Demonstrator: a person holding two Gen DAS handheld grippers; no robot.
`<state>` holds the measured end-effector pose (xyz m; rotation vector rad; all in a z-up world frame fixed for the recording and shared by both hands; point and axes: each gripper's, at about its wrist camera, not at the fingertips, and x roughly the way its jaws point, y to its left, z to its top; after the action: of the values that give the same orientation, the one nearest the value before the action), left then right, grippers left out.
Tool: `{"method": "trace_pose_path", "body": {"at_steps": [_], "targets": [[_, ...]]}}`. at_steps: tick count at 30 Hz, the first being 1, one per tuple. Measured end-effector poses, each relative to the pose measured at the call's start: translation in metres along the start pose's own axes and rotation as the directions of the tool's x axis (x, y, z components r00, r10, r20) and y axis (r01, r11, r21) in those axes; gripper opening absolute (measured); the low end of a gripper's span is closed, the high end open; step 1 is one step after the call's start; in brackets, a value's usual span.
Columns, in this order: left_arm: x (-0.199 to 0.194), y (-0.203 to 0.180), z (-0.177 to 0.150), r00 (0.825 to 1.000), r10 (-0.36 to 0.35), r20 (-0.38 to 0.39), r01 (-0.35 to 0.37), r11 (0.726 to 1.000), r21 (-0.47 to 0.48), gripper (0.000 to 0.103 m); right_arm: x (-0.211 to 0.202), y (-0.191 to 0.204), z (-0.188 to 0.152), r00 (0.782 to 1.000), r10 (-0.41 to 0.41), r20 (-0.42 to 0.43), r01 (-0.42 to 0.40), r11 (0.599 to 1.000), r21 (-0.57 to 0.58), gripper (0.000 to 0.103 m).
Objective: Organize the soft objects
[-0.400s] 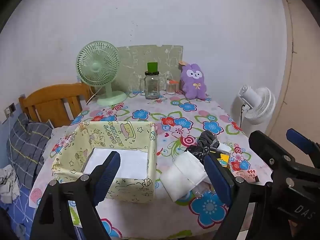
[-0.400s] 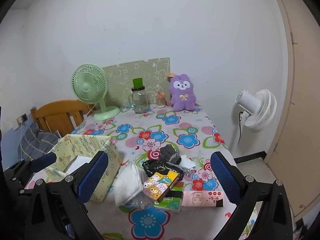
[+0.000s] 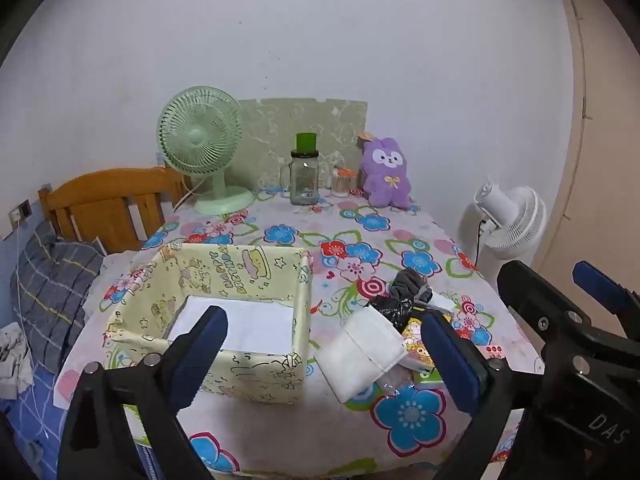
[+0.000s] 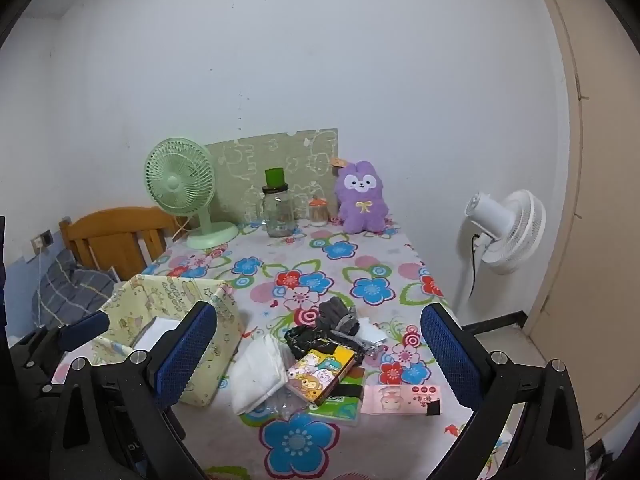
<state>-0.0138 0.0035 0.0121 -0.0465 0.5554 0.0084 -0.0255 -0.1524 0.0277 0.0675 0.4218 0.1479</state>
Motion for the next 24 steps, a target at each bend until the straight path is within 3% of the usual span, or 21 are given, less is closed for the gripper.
{"method": "trace_pose_path", "body": {"at_steps": [24], "targets": [[-0.0045,-0.0018,-0.0047,0.999,0.031,0.036,-0.032,0.999,0.025,0.103,0.0083,0.0033,0.0029,1.0,-0.014,-0.003,0.014,0.999,-0.029,0.103]]}}
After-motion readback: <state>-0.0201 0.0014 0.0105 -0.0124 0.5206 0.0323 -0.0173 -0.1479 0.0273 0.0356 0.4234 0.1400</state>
